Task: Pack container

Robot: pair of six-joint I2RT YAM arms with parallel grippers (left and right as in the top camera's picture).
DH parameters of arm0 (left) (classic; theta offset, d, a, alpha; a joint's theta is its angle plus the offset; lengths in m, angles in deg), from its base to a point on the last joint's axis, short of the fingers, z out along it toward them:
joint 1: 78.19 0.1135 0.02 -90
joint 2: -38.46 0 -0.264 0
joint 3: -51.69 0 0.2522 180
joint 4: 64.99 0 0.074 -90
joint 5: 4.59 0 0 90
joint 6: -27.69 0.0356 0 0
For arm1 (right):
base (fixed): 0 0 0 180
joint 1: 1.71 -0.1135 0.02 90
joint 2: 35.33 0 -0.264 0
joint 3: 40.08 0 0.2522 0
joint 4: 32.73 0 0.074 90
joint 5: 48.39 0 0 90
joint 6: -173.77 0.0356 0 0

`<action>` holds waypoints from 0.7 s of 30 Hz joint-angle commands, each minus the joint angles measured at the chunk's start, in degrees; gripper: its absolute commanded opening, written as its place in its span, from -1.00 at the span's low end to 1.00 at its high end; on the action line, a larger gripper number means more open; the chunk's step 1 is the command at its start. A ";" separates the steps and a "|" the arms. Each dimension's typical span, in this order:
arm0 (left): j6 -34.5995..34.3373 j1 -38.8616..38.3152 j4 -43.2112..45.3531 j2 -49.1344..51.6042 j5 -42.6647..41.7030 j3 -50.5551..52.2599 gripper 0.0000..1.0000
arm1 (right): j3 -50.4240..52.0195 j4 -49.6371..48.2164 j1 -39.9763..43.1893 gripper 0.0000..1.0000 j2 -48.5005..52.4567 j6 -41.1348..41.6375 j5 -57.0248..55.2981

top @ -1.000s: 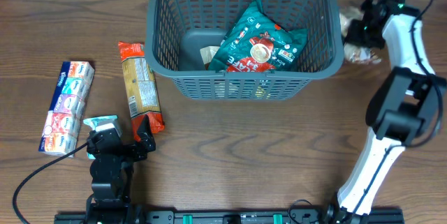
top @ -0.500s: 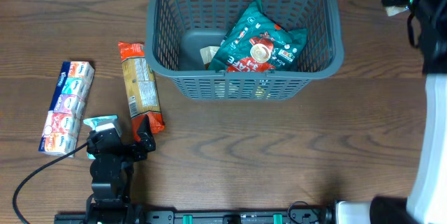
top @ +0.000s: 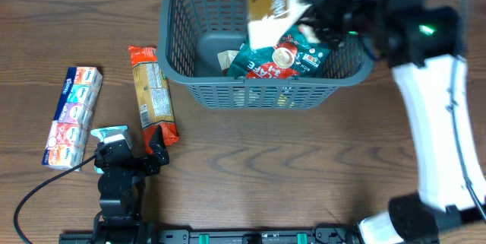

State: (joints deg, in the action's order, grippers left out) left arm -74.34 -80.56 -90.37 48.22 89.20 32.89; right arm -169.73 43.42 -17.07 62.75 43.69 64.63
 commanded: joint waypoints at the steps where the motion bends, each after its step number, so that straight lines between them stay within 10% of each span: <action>1: -0.35 -0.17 -1.31 0.24 -0.17 1.07 0.97 | 0.39 0.81 -2.34 -0.98 5.90 -2.19 2.45; 5: -0.35 -0.17 -1.31 0.22 -0.17 1.07 0.97 | 0.39 1.33 -3.72 -0.84 13.42 -1.64 2.16; 12: -0.35 -0.17 -1.31 0.22 -0.17 1.07 0.97 | 0.39 1.29 -4.87 0.61 19.26 1.49 2.01; 21: -0.68 -0.17 -1.33 0.22 -0.17 1.07 0.97 | -2.58 -1.95 -4.09 0.98 5.68 6.69 -3.15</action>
State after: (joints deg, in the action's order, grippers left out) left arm -74.34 -80.56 -90.37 48.22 89.20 32.89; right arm -169.08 43.09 -21.55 77.68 46.14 64.68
